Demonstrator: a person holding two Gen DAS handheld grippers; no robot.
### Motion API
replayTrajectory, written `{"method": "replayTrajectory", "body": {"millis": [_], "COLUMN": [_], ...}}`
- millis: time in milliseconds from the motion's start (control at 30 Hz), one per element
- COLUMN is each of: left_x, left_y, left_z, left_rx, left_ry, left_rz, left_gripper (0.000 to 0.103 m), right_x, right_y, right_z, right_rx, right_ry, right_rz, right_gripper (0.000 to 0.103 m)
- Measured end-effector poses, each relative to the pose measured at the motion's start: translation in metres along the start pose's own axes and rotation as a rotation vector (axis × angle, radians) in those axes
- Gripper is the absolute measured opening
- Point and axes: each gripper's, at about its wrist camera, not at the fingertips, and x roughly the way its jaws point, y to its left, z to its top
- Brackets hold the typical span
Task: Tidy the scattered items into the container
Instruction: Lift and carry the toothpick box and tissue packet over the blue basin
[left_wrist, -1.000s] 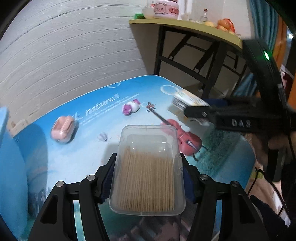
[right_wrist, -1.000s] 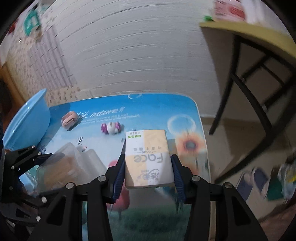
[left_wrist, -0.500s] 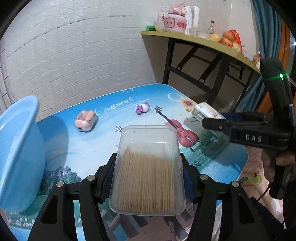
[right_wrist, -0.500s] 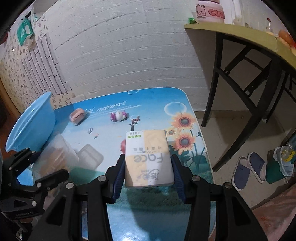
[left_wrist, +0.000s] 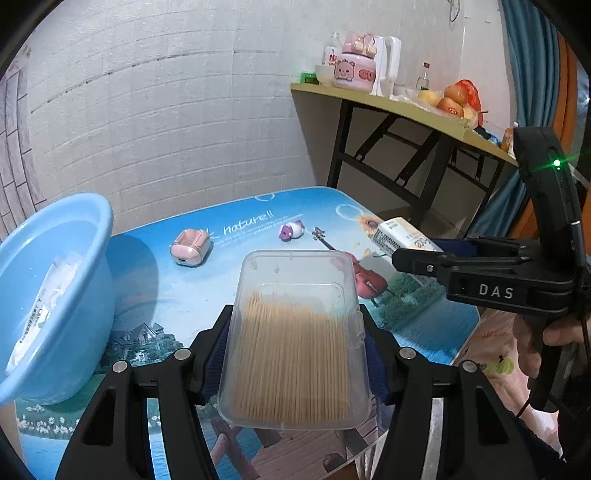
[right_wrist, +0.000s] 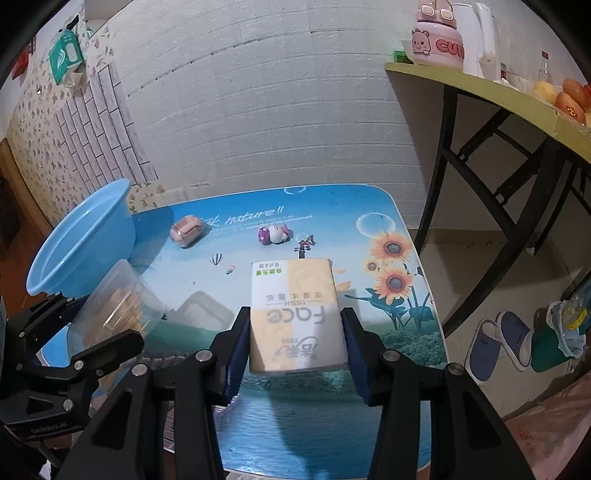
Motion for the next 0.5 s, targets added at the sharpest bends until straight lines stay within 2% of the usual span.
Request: {"method": "replayTrajectory", "body": {"millis": [333,500], "left_x": [-0.006,-0.016], "left_y": [0.004,0.003], "left_z": [-0.005,-0.002], "left_rx": [-0.025,-0.026], "left_ry": [-0.011,-0.041], "left_rz": [-0.004,-0.005], "left_gripper": [0.059,0.059], "right_x": [-0.003,-0.003], "right_y": [0.013,0.014], "right_z": [-0.004,-0.002], "right_rx": [-0.011,0.003], "right_ry": [0.002,-0.002], "right_rz": [0.006,0.007], "right_gripper": [0.048,0.048]}}
